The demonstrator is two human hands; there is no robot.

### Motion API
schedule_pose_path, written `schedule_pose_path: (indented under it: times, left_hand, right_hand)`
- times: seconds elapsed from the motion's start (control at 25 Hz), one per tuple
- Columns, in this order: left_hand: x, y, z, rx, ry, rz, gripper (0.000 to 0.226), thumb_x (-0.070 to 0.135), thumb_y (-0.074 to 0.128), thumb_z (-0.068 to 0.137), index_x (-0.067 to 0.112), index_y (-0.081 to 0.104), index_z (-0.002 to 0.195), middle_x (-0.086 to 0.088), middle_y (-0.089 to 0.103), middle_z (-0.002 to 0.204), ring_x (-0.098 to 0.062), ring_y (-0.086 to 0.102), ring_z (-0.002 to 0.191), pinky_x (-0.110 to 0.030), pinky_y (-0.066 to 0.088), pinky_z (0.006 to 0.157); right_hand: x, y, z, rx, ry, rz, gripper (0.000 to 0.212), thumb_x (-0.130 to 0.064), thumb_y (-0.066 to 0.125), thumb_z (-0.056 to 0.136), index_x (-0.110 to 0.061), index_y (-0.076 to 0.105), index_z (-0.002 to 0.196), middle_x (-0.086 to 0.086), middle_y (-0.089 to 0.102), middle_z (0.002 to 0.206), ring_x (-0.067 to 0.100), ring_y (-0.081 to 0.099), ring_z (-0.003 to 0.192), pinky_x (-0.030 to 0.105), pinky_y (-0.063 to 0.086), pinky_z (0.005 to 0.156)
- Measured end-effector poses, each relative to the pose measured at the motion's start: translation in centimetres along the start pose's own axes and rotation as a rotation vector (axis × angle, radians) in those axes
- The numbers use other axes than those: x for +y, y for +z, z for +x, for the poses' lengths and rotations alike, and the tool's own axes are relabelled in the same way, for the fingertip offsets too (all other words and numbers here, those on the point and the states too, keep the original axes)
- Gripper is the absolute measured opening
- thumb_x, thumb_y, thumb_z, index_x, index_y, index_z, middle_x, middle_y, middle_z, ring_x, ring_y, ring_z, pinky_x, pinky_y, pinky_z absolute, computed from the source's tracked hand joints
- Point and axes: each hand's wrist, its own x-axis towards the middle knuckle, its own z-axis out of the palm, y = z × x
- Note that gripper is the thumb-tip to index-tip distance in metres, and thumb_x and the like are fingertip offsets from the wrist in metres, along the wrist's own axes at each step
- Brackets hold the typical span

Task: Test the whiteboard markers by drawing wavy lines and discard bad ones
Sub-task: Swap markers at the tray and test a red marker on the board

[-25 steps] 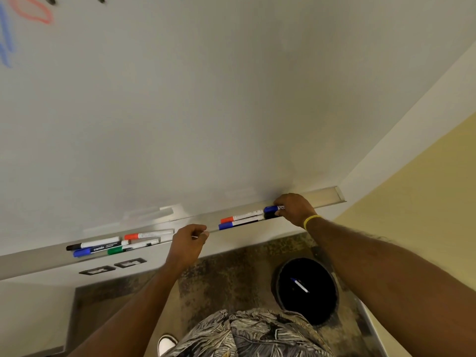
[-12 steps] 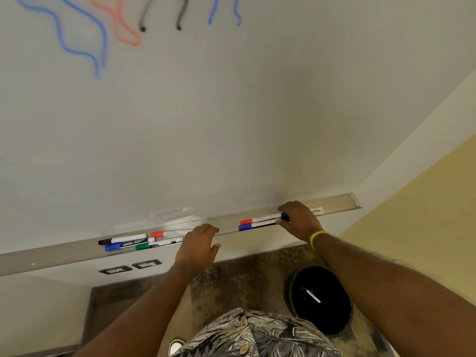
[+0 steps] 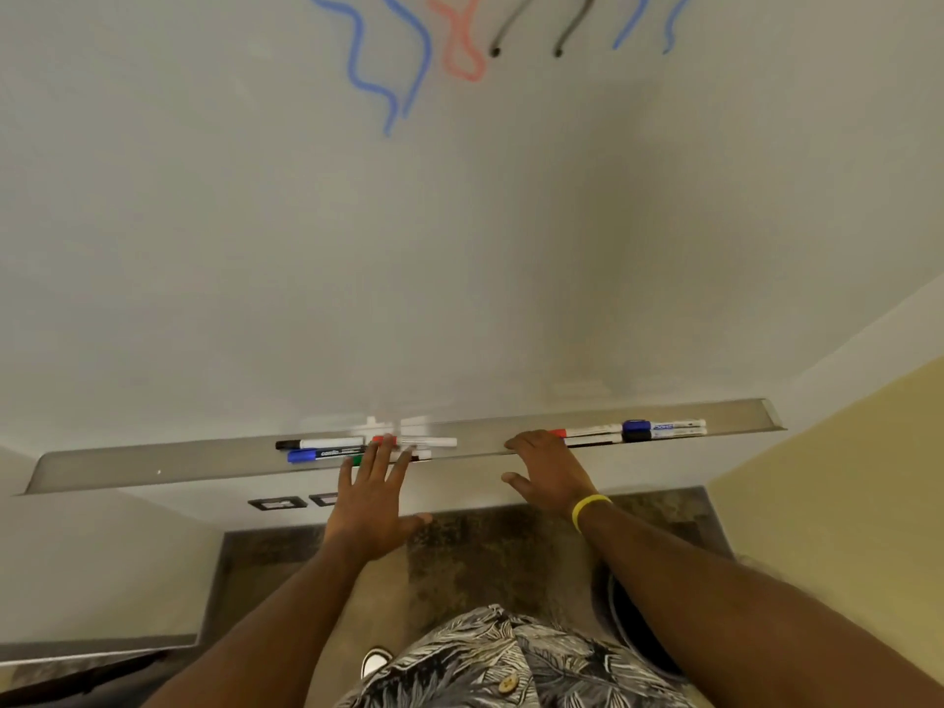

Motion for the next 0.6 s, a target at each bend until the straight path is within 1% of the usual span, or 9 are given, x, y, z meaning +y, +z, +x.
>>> schedule_pose_path:
  times: [0.08, 0.16, 0.2, 0.24, 0.28, 0.36, 0.48, 0.52, 0.6]
  left_hand:
    - [-1.9, 0.1, -0.5, -0.026, -0.028, 0.012, 0.102, 0.086, 0.022, 0.079, 0.026, -0.016, 0.153, -0.007, -0.027, 0.159, -0.028, -0.024, 0.147, -0.054, -0.009, 0.118]
    - [-3.5, 0.2, -0.9, -0.043, -0.04, 0.012, 0.111, 0.094, 0.0, 0.065, 0.026, -0.02, 0.151, -0.007, -0.027, 0.159, -0.027, -0.025, 0.147, -0.055, -0.009, 0.118]
    - [-4.3, 0.2, -1.0, -0.042, -0.042, 0.008, 0.116, 0.095, -0.012, 0.057, 0.026, -0.021, 0.15, -0.007, -0.027, 0.159, -0.027, -0.024, 0.147, -0.055, -0.009, 0.118]
    - [-5.0, 0.1, -1.1, -0.034, -0.044, 0.006, 0.117, 0.093, -0.019, 0.053, 0.026, -0.021, 0.149, -0.007, -0.026, 0.159, -0.027, -0.024, 0.147, -0.055, -0.009, 0.118]
    - [-5.6, 0.1, -1.2, -0.027, -0.044, 0.005, 0.118, 0.092, -0.021, 0.051, 0.026, -0.02, 0.15, -0.007, -0.025, 0.159, -0.028, -0.023, 0.147, -0.056, -0.009, 0.118]
    - [-6.5, 0.0, -1.4, -0.01, -0.043, 0.004, 0.117, 0.09, -0.019, 0.055, 0.026, -0.015, 0.153, -0.007, -0.024, 0.16, -0.027, -0.021, 0.148, -0.055, -0.009, 0.119]
    - [-7.7, -0.2, -1.4, 0.011, -0.034, 0.011, 0.111, 0.089, -0.01, 0.062, 0.028, -0.009, 0.154, -0.005, -0.022, 0.16, -0.025, -0.019, 0.148, -0.053, -0.012, 0.117]
    - [-8.0, -0.3, -1.4, 0.02, -0.032, 0.004, 0.108, 0.089, -0.005, 0.066, 0.028, -0.007, 0.155, -0.004, -0.019, 0.161, -0.024, -0.018, 0.149, -0.053, -0.011, 0.117]
    - [-8.5, -0.4, -1.6, 0.027, -0.027, -0.006, 0.099, 0.087, 0.01, 0.077, 0.028, -0.002, 0.155, -0.003, -0.015, 0.162, -0.023, -0.017, 0.148, -0.053, -0.008, 0.119]
  right_hand:
    - [-1.8, 0.8, 0.7, -0.022, -0.008, 0.002, 0.053, -0.043, 0.058, 0.094, -0.017, 0.049, 0.139, 0.002, 0.051, 0.141, 0.021, 0.043, 0.132, 0.034, 0.031, 0.113]
    - [-3.3, 1.4, 1.7, -0.038, -0.01, -0.004, 0.053, -0.044, 0.058, 0.094, -0.018, 0.049, 0.139, 0.002, 0.05, 0.141, 0.021, 0.043, 0.132, 0.035, 0.032, 0.113]
    - [-3.9, 1.5, 2.2, -0.04, -0.015, -0.011, 0.052, -0.044, 0.058, 0.094, -0.018, 0.049, 0.138, 0.001, 0.051, 0.14, 0.021, 0.044, 0.13, 0.035, 0.033, 0.113]
    - [-4.6, 1.6, 2.9, -0.037, -0.023, -0.017, 0.049, -0.043, 0.059, 0.093, -0.018, 0.051, 0.135, 0.002, 0.053, 0.136, 0.02, 0.046, 0.127, 0.034, 0.034, 0.112]
    - [-5.2, 1.5, 3.5, -0.028, -0.035, -0.025, 0.046, -0.042, 0.059, 0.093, -0.018, 0.053, 0.132, 0.002, 0.055, 0.132, 0.021, 0.047, 0.123, 0.035, 0.035, 0.11]
    - [-6.5, 1.4, 4.8, -0.007, -0.057, -0.04, 0.043, -0.038, 0.059, 0.093, -0.016, 0.055, 0.129, 0.003, 0.056, 0.13, 0.022, 0.049, 0.12, 0.036, 0.037, 0.107]
    - [-8.4, 1.6, 7.1, -0.004, -0.084, -0.058, 0.041, -0.031, 0.058, 0.094, -0.014, 0.056, 0.131, 0.006, 0.056, 0.132, 0.025, 0.048, 0.123, 0.036, 0.037, 0.104]
    - [-9.1, 1.7, 7.9, -0.013, -0.094, -0.079, 0.039, -0.029, 0.058, 0.094, -0.014, 0.057, 0.13, 0.007, 0.056, 0.131, 0.026, 0.049, 0.122, 0.037, 0.037, 0.103]
    - [-10.4, 1.9, 9.5, -0.041, -0.107, -0.142, 0.033, -0.026, 0.055, 0.094, -0.014, 0.061, 0.124, 0.008, 0.06, 0.125, 0.028, 0.053, 0.116, 0.037, 0.041, 0.097]
